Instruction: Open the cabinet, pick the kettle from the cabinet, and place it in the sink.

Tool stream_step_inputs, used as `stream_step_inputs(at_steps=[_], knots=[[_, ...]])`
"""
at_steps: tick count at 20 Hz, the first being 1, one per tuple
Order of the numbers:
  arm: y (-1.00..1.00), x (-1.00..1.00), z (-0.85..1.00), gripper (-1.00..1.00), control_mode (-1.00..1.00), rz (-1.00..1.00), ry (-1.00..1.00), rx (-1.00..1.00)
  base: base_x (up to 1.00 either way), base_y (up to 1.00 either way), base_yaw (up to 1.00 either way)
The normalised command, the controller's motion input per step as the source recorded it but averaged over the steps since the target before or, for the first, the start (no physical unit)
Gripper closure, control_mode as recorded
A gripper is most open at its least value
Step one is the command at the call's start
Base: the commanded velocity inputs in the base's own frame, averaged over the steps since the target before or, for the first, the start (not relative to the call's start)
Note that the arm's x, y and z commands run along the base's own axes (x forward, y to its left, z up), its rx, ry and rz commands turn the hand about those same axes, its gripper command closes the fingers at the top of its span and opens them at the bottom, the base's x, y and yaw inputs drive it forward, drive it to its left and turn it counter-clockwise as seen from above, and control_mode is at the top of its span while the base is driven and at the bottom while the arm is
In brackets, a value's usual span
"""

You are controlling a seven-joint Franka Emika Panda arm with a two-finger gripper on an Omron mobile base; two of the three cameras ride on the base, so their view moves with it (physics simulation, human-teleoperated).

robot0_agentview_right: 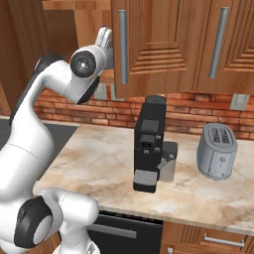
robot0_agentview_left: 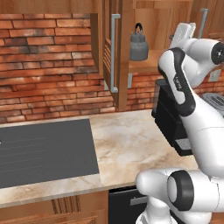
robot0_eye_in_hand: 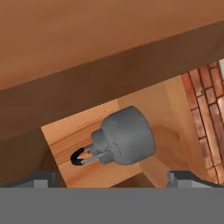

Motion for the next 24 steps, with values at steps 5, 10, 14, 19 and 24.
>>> stream_step_inputs(at_steps=[5, 10, 14, 19, 24], knots=[[-0.17, 0.01, 0.0, -1.0, -1.0, -0.27, 0.02, -0.01, 0.0, 0.0, 0.0], [-0.29, -0.04, 0.0, -1.0, -1.0, -0.32, 0.01, -0.02, 0.0, 0.0, 0.0], [-0.31, -0.08, 0.01, -1.0, -1.0, -0.37, 0.02, -0.02, 0.0, 0.0, 0.0], [-0.36, -0.13, 0.02, -1.0, -1.0, -0.37, 0.0, 0.0, 0.0, 0.0, 0.0], [-0.4, -0.24, 0.06, -1.0, -1.0, -0.35, 0.02, 0.0, 0.0, 0.0, 0.0]])
